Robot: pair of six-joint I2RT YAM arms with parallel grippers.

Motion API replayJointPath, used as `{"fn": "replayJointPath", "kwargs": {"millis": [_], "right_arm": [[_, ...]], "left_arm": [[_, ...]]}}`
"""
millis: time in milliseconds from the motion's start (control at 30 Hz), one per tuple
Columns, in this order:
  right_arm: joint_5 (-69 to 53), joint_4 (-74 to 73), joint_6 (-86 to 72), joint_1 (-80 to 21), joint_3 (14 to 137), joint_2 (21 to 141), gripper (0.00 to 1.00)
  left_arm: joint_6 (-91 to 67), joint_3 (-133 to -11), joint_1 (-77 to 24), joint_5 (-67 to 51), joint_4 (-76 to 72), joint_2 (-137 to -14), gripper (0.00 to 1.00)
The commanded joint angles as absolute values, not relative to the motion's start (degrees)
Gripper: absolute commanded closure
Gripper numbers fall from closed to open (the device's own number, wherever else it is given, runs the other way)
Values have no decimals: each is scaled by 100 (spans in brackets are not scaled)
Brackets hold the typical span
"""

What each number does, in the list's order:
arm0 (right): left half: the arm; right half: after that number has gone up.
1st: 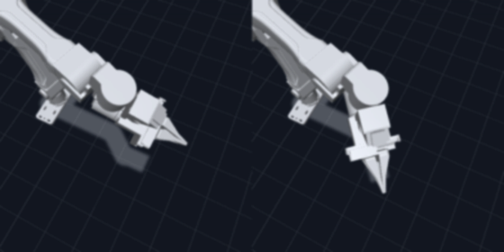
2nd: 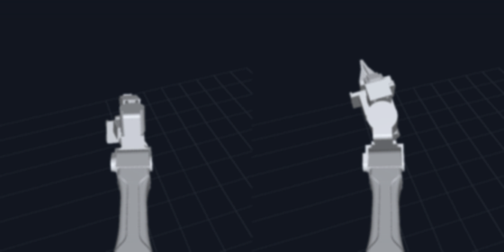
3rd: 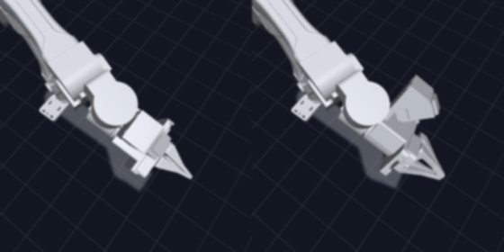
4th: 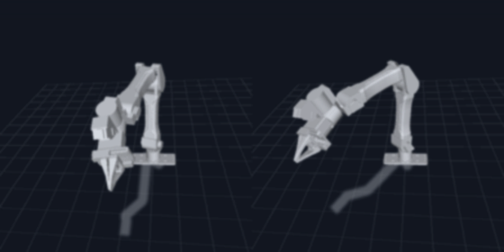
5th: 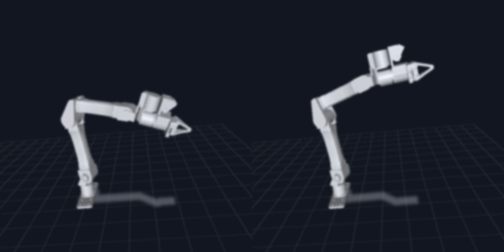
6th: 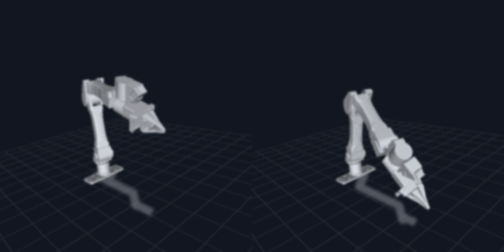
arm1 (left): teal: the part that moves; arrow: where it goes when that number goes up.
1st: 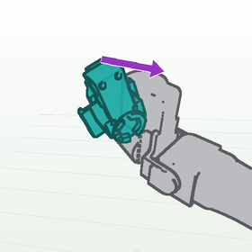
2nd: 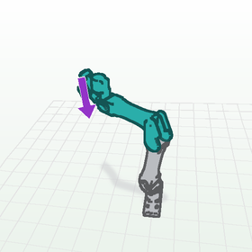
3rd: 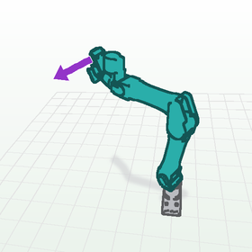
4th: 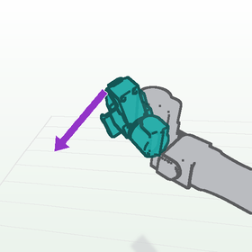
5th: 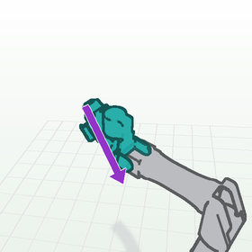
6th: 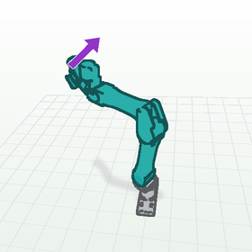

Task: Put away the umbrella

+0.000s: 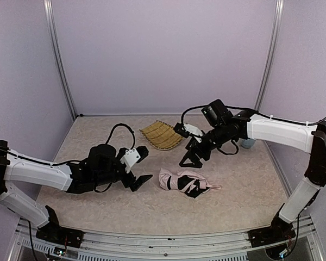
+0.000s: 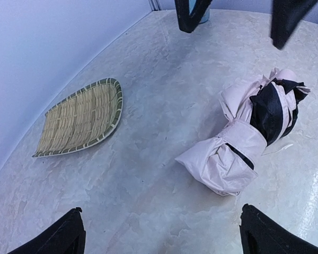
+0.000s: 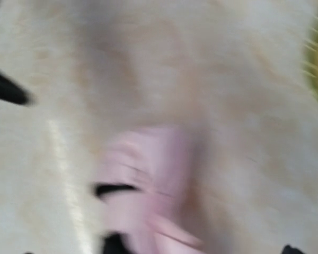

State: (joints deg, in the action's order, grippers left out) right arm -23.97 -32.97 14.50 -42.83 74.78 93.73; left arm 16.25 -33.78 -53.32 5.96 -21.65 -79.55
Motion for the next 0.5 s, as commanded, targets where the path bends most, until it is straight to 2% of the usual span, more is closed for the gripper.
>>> {"fn": "replayJointPath", "kwargs": {"millis": [0,133,267,467], "right_arm": [[-3379,-3342,2076,-3436,7413,9883,0],[-4190,-3688,2096,-3354,7623,10680,5],[-4670,-3382,2141,-3572,6957,10654,5],[-4295,-2738,1549,-3889,6304,10529,8]], "left_arm": [[1562,-3396,-5290,447,-2140,-8029,1],[1510,-3416,-5291,342,-2080,-8055,1],[1433,-3372,-5291,253,-2097,-8098,1],[1427,-3422,-5285,149,-2186,-8269,1]]}}
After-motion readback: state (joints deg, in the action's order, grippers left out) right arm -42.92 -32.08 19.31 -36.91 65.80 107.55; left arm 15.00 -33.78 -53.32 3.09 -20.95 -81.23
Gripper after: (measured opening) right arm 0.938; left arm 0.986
